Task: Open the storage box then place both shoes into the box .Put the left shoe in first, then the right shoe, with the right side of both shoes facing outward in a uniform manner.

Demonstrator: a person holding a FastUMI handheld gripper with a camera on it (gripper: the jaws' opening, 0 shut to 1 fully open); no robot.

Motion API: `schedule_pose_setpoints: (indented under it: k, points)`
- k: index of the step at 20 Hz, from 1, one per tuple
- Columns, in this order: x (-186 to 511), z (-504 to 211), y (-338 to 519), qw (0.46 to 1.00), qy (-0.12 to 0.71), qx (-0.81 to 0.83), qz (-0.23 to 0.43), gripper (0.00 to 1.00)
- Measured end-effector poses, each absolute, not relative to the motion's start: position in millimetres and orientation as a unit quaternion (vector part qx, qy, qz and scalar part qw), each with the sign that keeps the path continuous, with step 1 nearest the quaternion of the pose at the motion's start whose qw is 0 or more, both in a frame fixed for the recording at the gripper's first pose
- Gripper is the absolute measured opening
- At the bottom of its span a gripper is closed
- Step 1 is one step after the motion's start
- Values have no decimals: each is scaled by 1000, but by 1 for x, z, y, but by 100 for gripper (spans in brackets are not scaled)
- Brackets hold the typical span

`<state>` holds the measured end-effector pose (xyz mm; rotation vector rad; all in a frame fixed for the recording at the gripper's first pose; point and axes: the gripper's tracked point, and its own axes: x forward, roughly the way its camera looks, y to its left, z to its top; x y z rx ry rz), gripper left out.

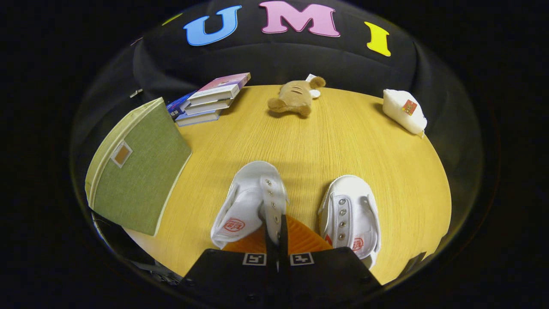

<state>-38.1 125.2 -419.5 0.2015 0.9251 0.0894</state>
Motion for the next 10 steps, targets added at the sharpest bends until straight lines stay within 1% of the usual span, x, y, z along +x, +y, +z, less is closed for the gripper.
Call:
schedule_pose_setpoints:
  k: [4, 10]
  points:
    - [-34, -384, 129, 889, 438, 127, 41, 5]
    - [-8, -271, 166, 892, 411, 177, 58, 5]
